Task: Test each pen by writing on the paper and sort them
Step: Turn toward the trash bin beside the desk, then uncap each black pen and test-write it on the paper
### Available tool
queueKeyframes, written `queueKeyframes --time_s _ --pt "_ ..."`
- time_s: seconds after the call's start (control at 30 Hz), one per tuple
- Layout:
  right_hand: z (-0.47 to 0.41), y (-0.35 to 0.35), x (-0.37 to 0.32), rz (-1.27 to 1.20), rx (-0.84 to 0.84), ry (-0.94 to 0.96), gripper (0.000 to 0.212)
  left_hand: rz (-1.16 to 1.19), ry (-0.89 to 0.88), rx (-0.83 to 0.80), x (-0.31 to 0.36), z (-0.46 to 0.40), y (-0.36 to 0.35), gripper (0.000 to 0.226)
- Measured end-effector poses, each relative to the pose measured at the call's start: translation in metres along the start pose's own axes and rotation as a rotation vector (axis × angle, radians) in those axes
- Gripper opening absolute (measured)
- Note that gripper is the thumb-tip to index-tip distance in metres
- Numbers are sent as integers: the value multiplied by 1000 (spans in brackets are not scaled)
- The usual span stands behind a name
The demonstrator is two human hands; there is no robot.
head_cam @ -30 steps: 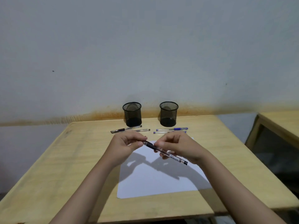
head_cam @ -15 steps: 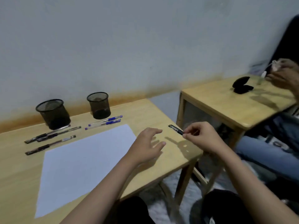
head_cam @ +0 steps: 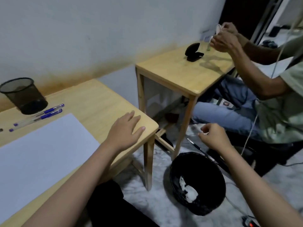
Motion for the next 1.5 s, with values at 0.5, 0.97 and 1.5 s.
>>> queueKeyframes --time_s 0.5,0.97,1.5 --pt "21 -3 -120 -212 87 328 20 313 109 60 -13 16 23 52" --pt "113 -131 -357 -360 -308 796 17 170 518 376 -182 200 118 44" --pt "215 -290 -535 -199 -569 1057 25 40 909 368 -287 350 130 59"
Point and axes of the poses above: each hand's wrist, its own z-axis away from the middle knuckle, its own y-axis out of the back of the hand, x = y × z, the point moved 7 cm from there along -z, towards the middle knuckle, and after that the axes turned 3 degrees about -x, right-handed, at the moved point
